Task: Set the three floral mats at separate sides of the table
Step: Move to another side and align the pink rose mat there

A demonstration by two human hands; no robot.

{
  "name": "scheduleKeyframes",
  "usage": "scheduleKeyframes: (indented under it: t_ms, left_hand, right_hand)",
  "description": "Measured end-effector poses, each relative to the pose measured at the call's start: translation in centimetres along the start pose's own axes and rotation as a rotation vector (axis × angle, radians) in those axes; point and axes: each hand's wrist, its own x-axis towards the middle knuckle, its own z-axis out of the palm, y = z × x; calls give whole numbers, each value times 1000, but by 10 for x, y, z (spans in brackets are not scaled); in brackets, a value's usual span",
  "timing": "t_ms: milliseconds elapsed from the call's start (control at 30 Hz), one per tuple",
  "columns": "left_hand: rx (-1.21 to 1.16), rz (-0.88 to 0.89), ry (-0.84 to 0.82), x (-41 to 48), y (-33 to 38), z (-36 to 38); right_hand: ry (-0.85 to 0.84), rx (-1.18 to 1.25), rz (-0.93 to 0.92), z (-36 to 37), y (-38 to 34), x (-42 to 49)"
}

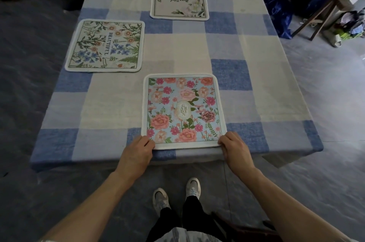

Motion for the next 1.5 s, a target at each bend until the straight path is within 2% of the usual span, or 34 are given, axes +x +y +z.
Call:
scheduleKeyframes:
  t_ms: [533,633,733,900,1267,1400,1500]
  left_hand:
    - [-34,18,2,0,-7,10]
    - [-117,-41,18,2,-12,13]
    - [-97,-113,18,9,-15,15]
    - [-34,-203,-103,19,-17,18]
    - [-56,-252,-166,23,-8,21]
    - [-62,-314,-211,31,-2,11]
    - [-150,-379,-182,39,6,-4]
  right_hand:
    - [-15,104,24,8,10,-3]
    - [-41,76,23,9,16,-2]
    - [-33,47,45,11,17,2]
    - [-162,-5,161,14,16,14]
    - [-223,-145,141,14,17,23]
    - [-283,-131,175,8,12,32]
    - [-230,-30,198,-5,4,37]
